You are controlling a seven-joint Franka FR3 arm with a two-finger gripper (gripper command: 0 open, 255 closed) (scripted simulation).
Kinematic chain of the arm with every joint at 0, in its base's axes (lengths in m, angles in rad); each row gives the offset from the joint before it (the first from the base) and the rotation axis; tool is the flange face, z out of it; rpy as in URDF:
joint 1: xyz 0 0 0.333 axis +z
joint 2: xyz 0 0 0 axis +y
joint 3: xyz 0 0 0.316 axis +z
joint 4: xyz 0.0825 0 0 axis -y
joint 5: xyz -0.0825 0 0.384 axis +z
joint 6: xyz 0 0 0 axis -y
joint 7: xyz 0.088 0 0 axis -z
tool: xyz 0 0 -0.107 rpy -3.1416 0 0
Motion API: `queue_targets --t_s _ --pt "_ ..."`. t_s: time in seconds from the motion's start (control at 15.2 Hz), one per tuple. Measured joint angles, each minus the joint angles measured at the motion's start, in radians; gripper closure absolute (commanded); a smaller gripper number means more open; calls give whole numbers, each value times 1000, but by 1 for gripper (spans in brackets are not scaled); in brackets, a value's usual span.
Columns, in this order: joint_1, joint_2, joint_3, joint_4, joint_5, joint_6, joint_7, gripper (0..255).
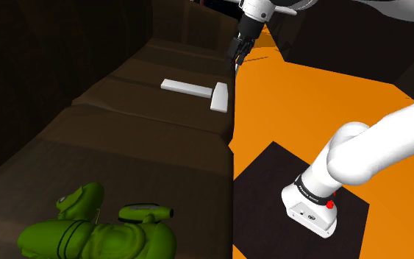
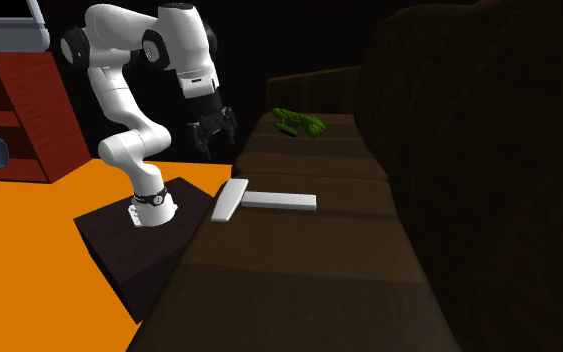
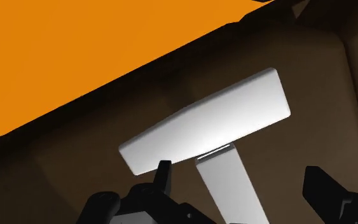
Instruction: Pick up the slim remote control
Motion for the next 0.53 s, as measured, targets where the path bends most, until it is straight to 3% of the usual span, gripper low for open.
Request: queue_targets --t_s 0.53 --pt "43 317 45 209 -41 46 -60 0"
